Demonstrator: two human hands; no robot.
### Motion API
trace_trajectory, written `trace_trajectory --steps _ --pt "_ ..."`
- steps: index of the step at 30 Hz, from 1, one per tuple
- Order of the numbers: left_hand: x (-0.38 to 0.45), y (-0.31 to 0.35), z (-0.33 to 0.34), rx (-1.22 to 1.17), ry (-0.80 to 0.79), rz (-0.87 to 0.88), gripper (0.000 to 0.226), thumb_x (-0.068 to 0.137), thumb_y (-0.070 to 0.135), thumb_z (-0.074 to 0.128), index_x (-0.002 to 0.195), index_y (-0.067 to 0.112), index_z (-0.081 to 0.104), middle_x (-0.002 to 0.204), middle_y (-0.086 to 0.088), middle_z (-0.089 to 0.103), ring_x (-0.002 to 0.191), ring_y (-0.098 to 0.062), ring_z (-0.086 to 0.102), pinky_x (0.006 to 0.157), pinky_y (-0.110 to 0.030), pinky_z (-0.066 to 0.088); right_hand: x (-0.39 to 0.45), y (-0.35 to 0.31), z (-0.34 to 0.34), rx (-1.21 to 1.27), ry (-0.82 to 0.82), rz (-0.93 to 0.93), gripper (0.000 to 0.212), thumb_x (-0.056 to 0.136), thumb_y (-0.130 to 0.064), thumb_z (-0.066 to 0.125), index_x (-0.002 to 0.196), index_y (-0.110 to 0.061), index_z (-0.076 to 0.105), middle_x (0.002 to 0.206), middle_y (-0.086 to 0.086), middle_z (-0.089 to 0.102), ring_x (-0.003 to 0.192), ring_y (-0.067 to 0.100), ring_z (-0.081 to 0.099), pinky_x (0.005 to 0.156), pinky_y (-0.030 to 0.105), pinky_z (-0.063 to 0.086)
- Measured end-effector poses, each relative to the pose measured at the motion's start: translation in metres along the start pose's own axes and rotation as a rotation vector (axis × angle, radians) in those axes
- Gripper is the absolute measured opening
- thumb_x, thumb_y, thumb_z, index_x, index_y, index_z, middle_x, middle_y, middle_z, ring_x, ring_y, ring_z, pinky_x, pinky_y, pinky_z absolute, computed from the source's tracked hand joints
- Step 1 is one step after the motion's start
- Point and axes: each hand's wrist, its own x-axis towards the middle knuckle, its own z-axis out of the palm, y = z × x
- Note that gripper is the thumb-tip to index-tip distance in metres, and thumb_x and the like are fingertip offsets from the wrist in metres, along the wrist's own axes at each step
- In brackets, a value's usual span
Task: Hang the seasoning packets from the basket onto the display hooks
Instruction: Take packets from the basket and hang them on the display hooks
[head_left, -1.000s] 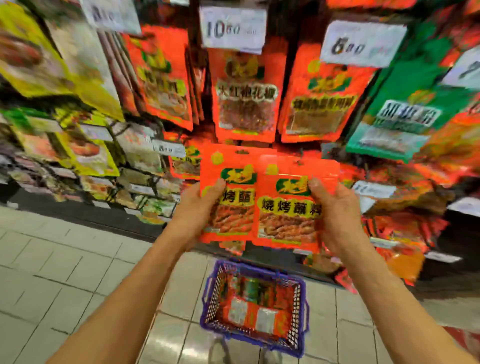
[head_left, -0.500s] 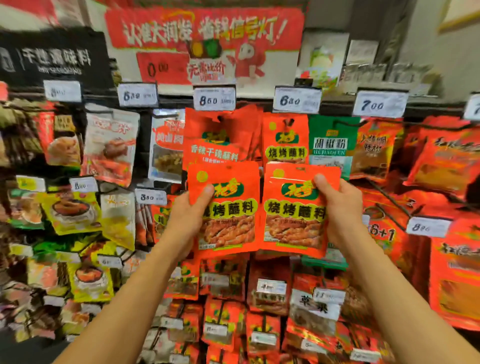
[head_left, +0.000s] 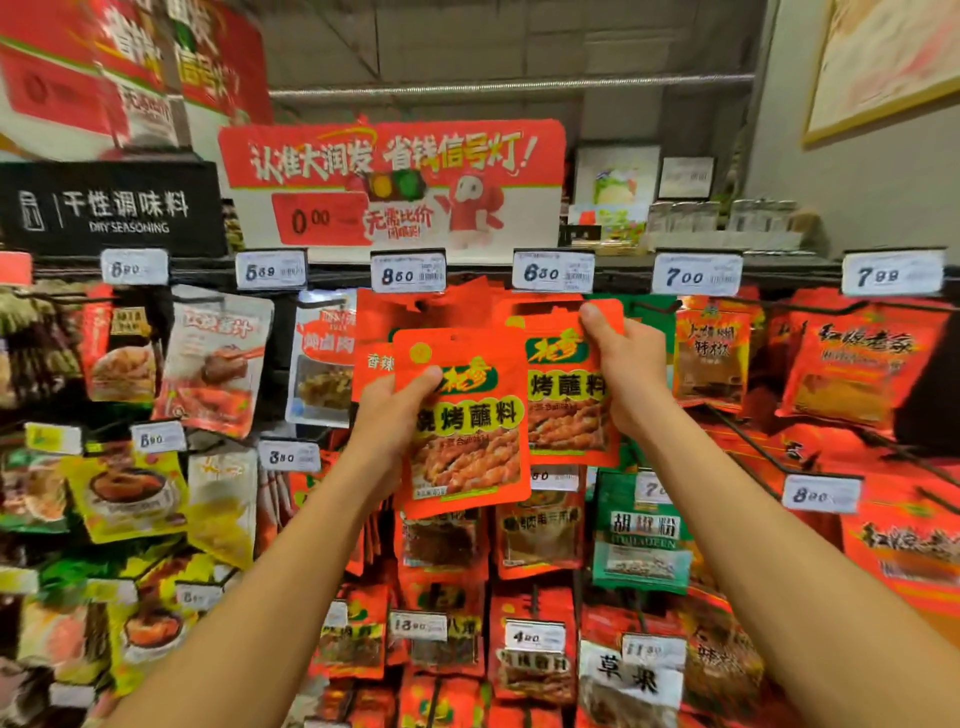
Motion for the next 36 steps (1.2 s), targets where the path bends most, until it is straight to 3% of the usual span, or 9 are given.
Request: trace_trajectory --steps 4,8,12,15,20,25,29,32,36 --pt "0.005 -0.002 0.008 0.010 -0.029 0.008 0.012 0.094 0.023 0.068 0.089 0.014 0.074 0.085 0.001 0.078 0.076 -0.015 0.074 0.072 -0.032 0.056 0.005 -0.004 0.007 -0.020 0.036 0.019 0.032 0.087 -0.039 0.071 0.063 -0.019 0.064 0.071 0.006 0.069 0.068 0.020 0.063 0.065 0.037 0.046" --pt "0.009 -0.003 0.012 0.017 -0.021 -0.004 0.013 0.094 0.026 0.068 0.091 0.015 0.072 0.085 -0.002 0.079 0.080 -0.022 0.076 0.075 -0.038 0.057 0.009 -0.007 0.016 -0.056 0.063 0.027 0.041 0.085 -0.030 0.068 0.046 -0.025 0.058 0.052 -0.010 0.056 0.057 0.013 0.050 0.059 0.032 0.036" --pt "0.010 -0.001 0.018 0.033 -0.020 -0.004 0.015 0.094 0.029 0.068 0.094 0.015 0.072 0.092 -0.006 0.079 0.091 -0.031 0.075 0.083 -0.044 0.059 0.013 -0.004 0.016 -0.109 0.082 0.027 0.030 0.085 -0.034 0.069 0.060 -0.024 0.055 0.059 -0.002 0.052 0.060 0.016 0.045 0.061 0.034 0.031" --pt "0.008 0.000 0.027 0.014 -0.046 -0.009 0.016 0.096 0.030 0.067 0.088 0.017 0.073 0.083 -0.001 0.079 0.079 -0.021 0.076 0.069 -0.034 0.058 0.014 0.002 0.013 -0.152 0.070 0.062 0.043 0.090 -0.042 0.070 0.057 -0.023 0.049 0.053 -0.007 0.047 0.057 0.017 0.040 0.057 0.034 0.027" --pt "0.010 0.000 0.053 0.112 -0.068 0.056 0.023 0.095 0.039 0.068 0.091 0.017 0.074 0.088 0.001 0.079 0.082 -0.016 0.075 0.073 -0.033 0.060 0.006 0.005 0.005 0.019 -0.055 0.157 0.036 0.092 -0.049 0.066 0.071 -0.019 0.066 0.072 0.003 0.069 0.068 0.020 0.062 0.067 0.032 0.043" --pt "0.018 0.004 0.091 0.146 0.005 0.049 0.039 0.094 0.053 0.062 0.088 0.016 0.074 0.087 -0.002 0.079 0.086 -0.022 0.075 0.082 -0.043 0.060 0.005 0.009 0.001 0.025 -0.136 0.123 0.030 0.095 -0.042 0.066 0.082 -0.016 0.072 0.073 -0.002 0.077 0.062 0.011 0.073 0.051 0.021 0.052" --pt "0.029 0.010 0.107 0.214 0.098 0.006 0.056 0.095 0.060 0.055 0.081 0.008 0.069 0.084 -0.016 0.075 0.083 -0.034 0.072 0.071 -0.040 0.054 0.012 0.002 0.001 -0.120 -0.068 0.116 0.041 0.090 -0.049 0.068 0.076 -0.011 0.074 0.074 0.004 0.077 0.069 0.022 0.075 0.067 0.041 0.059" --pt "0.037 0.011 0.110 0.226 0.139 -0.046 0.046 0.095 0.053 0.057 0.073 0.015 0.067 0.073 -0.003 0.072 0.075 -0.028 0.068 0.066 -0.036 0.050 0.015 -0.003 0.002 -0.196 -0.024 0.101 0.055 0.087 -0.054 0.067 0.086 0.002 0.071 0.084 0.018 0.076 0.084 0.040 0.073 0.079 0.056 0.057" --pt "0.046 0.014 0.113 0.257 0.173 -0.081 0.041 0.093 0.050 0.061 0.075 0.014 0.069 0.080 -0.004 0.074 0.081 -0.028 0.070 0.074 -0.039 0.054 0.017 -0.005 0.006 -0.229 0.040 0.076 0.053 0.086 -0.054 0.067 0.079 -0.002 0.072 0.078 0.013 0.075 0.075 0.033 0.073 0.073 0.052 0.058"
